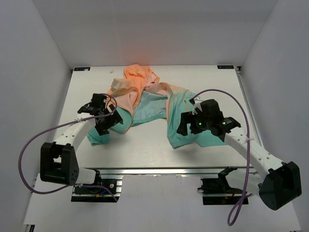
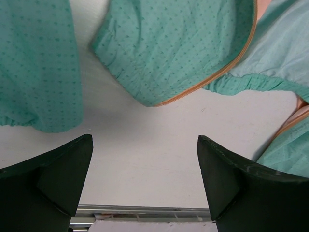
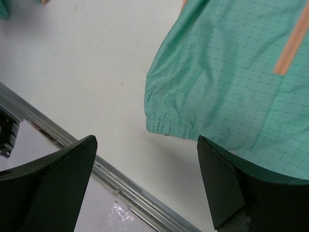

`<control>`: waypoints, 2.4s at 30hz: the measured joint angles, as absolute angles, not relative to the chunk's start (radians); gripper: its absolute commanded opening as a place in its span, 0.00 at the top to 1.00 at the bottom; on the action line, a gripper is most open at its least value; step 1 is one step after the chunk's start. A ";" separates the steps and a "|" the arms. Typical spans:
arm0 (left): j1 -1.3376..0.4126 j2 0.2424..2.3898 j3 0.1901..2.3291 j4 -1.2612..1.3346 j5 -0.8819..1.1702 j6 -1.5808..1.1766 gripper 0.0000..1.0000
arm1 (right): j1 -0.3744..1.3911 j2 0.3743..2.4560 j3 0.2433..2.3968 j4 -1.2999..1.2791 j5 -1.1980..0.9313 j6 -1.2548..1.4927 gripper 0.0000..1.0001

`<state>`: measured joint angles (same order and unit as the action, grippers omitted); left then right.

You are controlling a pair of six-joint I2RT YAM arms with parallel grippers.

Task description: Zip up the jacket

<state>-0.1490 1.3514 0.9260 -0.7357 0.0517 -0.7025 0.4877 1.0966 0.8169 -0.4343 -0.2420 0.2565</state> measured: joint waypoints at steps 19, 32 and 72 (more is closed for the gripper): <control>-0.219 1.419 0.896 -0.725 0.014 -0.706 0.02 | 0.830 1.610 0.951 -0.479 0.147 0.321 0.80; -0.219 1.409 0.890 -0.725 0.007 -0.699 0.02 | 0.884 1.674 1.128 -0.459 -0.008 0.309 1.00; -0.219 1.423 0.890 -0.700 0.038 -0.676 0.02 | 0.677 1.297 0.772 -0.383 -0.076 0.315 0.55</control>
<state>-0.2192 1.4227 0.8898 -0.7002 0.0376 -0.6762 0.6765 1.2972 0.7719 -0.3828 -0.0761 0.3153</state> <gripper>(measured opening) 0.981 0.442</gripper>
